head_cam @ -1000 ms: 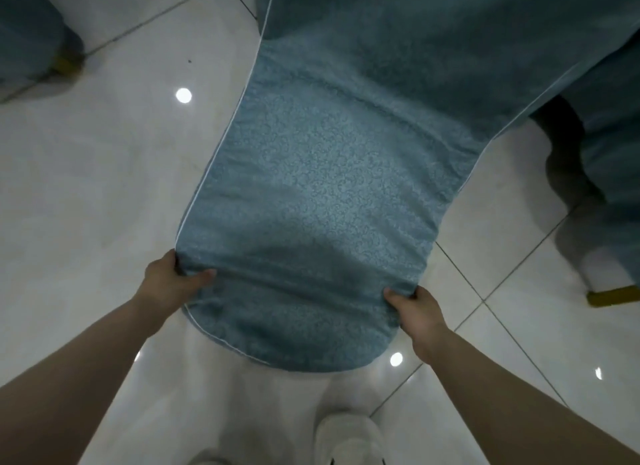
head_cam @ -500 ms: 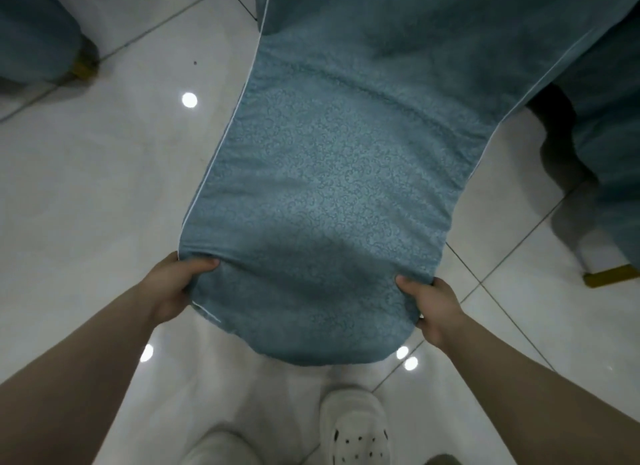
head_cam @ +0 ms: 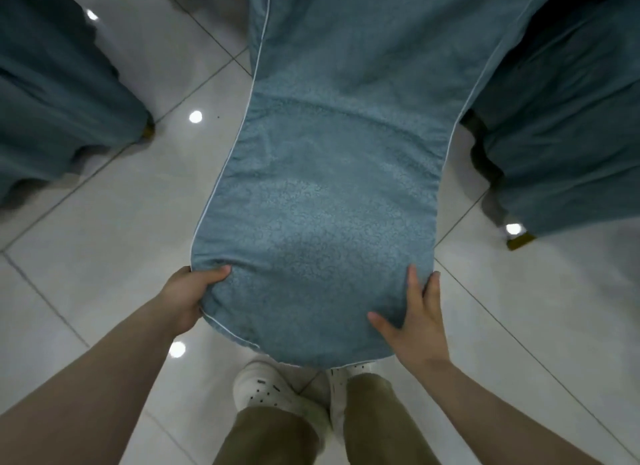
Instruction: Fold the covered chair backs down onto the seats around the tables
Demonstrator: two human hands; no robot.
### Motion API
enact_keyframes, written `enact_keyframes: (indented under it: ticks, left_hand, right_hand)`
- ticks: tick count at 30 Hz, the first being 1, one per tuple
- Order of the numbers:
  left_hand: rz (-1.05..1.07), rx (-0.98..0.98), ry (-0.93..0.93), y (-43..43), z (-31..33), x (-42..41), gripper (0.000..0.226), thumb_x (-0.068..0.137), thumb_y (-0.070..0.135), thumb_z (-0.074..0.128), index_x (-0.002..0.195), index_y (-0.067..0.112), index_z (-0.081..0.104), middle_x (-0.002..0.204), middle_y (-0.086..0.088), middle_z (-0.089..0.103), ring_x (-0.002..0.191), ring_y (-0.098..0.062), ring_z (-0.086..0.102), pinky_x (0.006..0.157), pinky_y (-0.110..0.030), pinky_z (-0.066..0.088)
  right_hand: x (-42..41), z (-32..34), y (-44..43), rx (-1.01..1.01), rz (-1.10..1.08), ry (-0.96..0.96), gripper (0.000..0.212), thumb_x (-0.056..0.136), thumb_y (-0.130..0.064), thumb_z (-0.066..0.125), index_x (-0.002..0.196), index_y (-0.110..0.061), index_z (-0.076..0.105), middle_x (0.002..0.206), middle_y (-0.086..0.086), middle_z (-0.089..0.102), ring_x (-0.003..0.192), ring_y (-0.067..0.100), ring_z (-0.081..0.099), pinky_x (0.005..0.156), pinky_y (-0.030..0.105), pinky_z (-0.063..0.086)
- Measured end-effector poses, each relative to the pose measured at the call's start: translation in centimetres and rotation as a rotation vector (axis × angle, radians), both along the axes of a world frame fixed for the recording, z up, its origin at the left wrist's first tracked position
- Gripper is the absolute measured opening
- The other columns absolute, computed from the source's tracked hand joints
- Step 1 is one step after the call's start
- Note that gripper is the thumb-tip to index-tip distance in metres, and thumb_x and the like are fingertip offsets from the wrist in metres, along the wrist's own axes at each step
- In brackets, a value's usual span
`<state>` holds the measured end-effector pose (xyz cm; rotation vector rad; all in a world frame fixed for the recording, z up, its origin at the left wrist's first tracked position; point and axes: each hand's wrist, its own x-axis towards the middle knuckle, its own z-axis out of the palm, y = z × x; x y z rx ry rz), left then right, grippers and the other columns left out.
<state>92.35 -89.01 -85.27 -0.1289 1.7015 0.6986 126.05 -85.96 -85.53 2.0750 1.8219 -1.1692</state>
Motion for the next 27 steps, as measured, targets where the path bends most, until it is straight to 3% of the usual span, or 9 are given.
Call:
enact_keyframes:
  ticks: [3, 9, 12, 14, 16, 18, 21, 27]
  left_hand:
    - [0.015, -0.016, 0.012, 0.5, 4.3, 0.1, 0.042, 0.081, 0.009, 0.068, 0.120, -0.002, 0.056, 0.115, -0.017, 0.064, 0.096, -0.031, 0.064, 0.076, -0.040, 0.050]
    - [0.016, -0.037, 0.018, 2.2, 10.9, 0.0, 0.039, 0.082, 0.009, 0.068, 0.118, -0.001, 0.058, 0.114, -0.015, 0.064, 0.098, -0.030, 0.062, 0.080, -0.042, 0.047]
    - [0.007, -0.087, -0.018, 3.4, 14.1, 0.5, 0.024, 0.082, 0.008, 0.068, 0.105, 0.004, 0.061, 0.108, -0.014, 0.065, 0.091, -0.030, 0.062, 0.078, -0.044, 0.046]
    - [0.000, -0.117, -0.046, 4.2, 16.3, 1.2, 0.014, 0.083, 0.007, 0.066, 0.096, 0.005, 0.061, 0.103, -0.013, 0.067, 0.085, -0.029, 0.062, 0.078, -0.045, 0.046]
    - [-0.007, -0.122, -0.053, 4.7, 18.4, 2.1, 0.010, 0.085, 0.006, 0.065, 0.094, 0.005, 0.061, 0.096, -0.012, 0.067, 0.081, -0.028, 0.062, 0.080, -0.044, 0.046]
    - [-0.007, -0.116, -0.051, 5.2, 20.4, 3.0, 0.010, 0.085, 0.006, 0.064, 0.095, 0.004, 0.061, 0.088, -0.012, 0.068, 0.079, -0.027, 0.062, 0.081, -0.044, 0.046]
    - [-0.010, -0.101, -0.042, 5.7, 23.7, 4.2, 0.010, 0.085, 0.006, 0.064, 0.095, 0.004, 0.062, 0.080, -0.012, 0.070, 0.078, -0.028, 0.062, 0.085, -0.045, 0.047]
    - [0.010, -0.072, 0.046, 5.9, 29.8, 5.9, 0.025, 0.081, 0.008, 0.070, 0.103, 0.001, 0.060, 0.094, -0.018, 0.067, 0.069, -0.029, 0.063, 0.069, -0.042, 0.048]
  right_hand:
    - [0.1, 3.8, -1.4, 0.048, 0.309, -0.125, 0.108, 0.068, -0.086, 0.034, 0.137, -0.041, -0.035, 0.144, -0.003, -0.047, 0.134, 0.023, -0.041, 0.112, 0.044, -0.014]
    - [0.0, 9.9, -0.5, 0.065, 0.631, -0.130, 0.116, 0.060, -0.090, 0.035, 0.134, -0.041, -0.040, 0.141, -0.006, -0.051, 0.131, 0.020, -0.046, 0.097, 0.044, -0.038]
    - [0.1, 12.6, 0.7, 0.150, 0.685, -0.141, 0.114, 0.074, -0.073, 0.051, 0.136, -0.038, -0.038, 0.145, -0.003, -0.045, 0.134, 0.022, -0.040, 0.102, 0.047, -0.032]
    - [0.2, 14.6, 1.6, 0.233, 0.734, -0.126, 0.108, 0.082, -0.052, 0.061, 0.141, -0.035, -0.028, 0.151, -0.001, -0.030, 0.141, 0.025, -0.026, 0.107, 0.048, -0.023]
    - [0.5, 16.4, 2.6, 0.290, 0.779, -0.115, 0.095, 0.090, -0.029, 0.057, 0.141, -0.031, -0.024, 0.152, -0.001, -0.022, 0.144, 0.028, -0.014, 0.109, 0.045, -0.018]
    - [1.1, 18.4, 3.5, 0.295, 0.811, -0.128, 0.088, 0.095, -0.016, 0.041, 0.134, -0.033, -0.036, 0.153, -0.002, -0.027, 0.144, 0.028, -0.017, 0.107, 0.043, -0.023]
    - [2.0, 21.7, 4.7, 0.284, 0.873, -0.166, 0.095, 0.094, -0.009, 0.037, 0.123, -0.041, -0.048, 0.158, 0.005, -0.020, 0.144, 0.032, -0.016, 0.110, 0.047, -0.019]
    - [3.1, 28.6, 6.3, 0.293, 0.956, -0.138, 0.097, 0.095, -0.006, 0.036, 0.119, -0.057, -0.044, 0.159, 0.014, -0.008, 0.145, 0.039, -0.004, 0.114, 0.054, -0.003]
